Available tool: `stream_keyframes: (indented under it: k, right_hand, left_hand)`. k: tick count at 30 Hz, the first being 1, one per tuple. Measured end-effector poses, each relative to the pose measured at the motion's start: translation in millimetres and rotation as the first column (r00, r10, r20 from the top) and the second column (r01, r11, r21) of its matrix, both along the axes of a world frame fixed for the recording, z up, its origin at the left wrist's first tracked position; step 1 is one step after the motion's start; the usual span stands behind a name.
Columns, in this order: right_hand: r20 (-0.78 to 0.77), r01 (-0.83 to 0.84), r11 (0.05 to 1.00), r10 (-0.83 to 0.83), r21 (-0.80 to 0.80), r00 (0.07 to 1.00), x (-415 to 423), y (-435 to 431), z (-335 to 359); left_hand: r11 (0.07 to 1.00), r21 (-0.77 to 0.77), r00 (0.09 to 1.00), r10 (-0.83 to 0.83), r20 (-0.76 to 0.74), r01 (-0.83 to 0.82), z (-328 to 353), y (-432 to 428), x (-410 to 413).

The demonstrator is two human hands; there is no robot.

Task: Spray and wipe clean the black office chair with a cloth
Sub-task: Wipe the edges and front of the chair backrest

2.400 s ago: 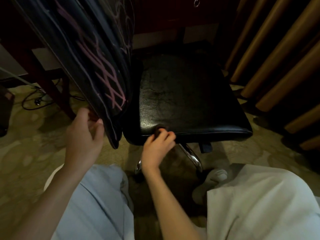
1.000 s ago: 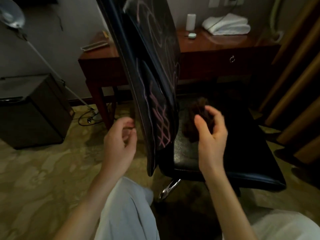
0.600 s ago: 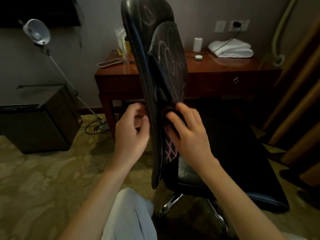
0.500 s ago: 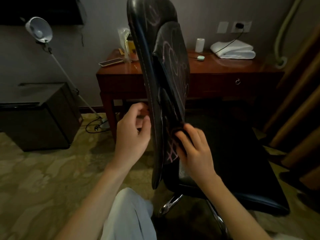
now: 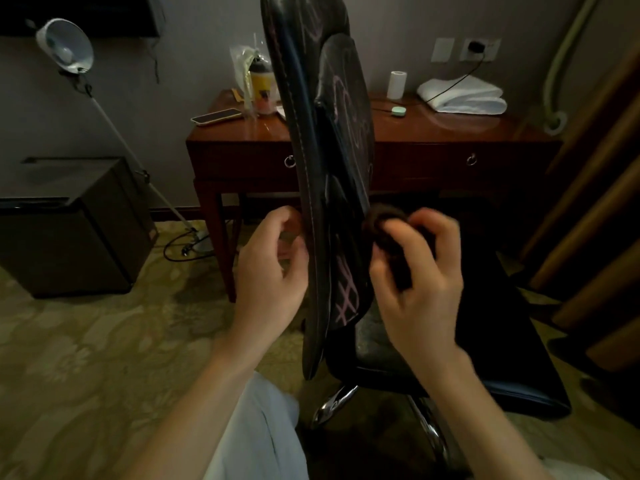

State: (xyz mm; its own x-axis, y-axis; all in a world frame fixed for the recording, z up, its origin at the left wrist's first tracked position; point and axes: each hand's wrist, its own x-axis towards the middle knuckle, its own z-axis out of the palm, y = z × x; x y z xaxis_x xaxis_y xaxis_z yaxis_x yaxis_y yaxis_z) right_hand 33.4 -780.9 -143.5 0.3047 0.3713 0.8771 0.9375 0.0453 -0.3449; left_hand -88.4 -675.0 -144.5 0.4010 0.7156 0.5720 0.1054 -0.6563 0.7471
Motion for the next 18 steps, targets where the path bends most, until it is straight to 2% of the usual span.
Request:
stream_keyframes:
  k: [4,6,10,18]
  right_hand:
    - [0.221,0.074,0.993,-0.051,-0.094,0.974,-1,19,31]
    - [0.253,0.129,0.983,-0.093,-0.127,0.963,3,22,21]
    - [0.194,0.16,0.981,-0.136,-0.113,0.971,10,12,-10]
    - [0.054,0.176,0.951,-0.168,-0.256,0.984,22,-12,-98]
  left_hand:
    - [1.0,0.006,0.999,-0.03,0.024,0.029,1,-10,-1]
    - [0.999,-0.005,0.999,-0.037,0.025,0.037,1,-15,-1]
    - [1.0,-0.014,1.0,-0.017,0.026,0.018,-3,-23,2]
    - [1.0,-0.014,1.0,-0.005,0.011,0.005,-7,-28,3]
